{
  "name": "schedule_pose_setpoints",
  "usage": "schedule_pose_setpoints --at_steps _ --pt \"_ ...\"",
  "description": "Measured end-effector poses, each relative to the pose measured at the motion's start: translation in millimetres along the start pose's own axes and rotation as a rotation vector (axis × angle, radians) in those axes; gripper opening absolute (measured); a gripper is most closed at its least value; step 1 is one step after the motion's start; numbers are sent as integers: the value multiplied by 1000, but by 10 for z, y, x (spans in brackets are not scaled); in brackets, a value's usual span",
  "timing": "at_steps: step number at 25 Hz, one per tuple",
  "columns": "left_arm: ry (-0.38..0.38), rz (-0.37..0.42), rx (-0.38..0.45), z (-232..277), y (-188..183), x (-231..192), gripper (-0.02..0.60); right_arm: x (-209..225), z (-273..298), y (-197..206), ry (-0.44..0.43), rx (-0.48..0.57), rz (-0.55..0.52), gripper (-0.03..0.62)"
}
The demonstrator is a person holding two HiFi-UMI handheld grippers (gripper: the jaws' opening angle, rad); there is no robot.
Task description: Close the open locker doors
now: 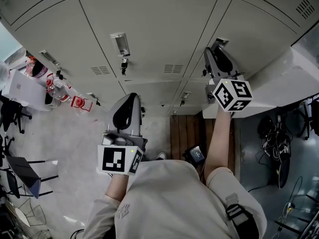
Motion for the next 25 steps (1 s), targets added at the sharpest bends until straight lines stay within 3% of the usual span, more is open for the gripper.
schedule_pose_setpoints --at_steps 12,18,25 --pt "21 1 -11 -10 31 28 8 -104 -307 4 23 15 13 91" --pt "26 13 -21 -129 51 19 8 -430 -556 -103 15 51 -10 89" --pt "43 15 -44 -458 76 88 8 -1017 -913 -310 -41 122 0 17"
Point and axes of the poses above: the fingertips, and each gripper's own axes: z forward along the fingers, x to its right, y out of its underside, the point moved 8 cm from there along -z, backward along the fingers, and after that the axes turned 6 degrees about -y, right-handed, at the moved point
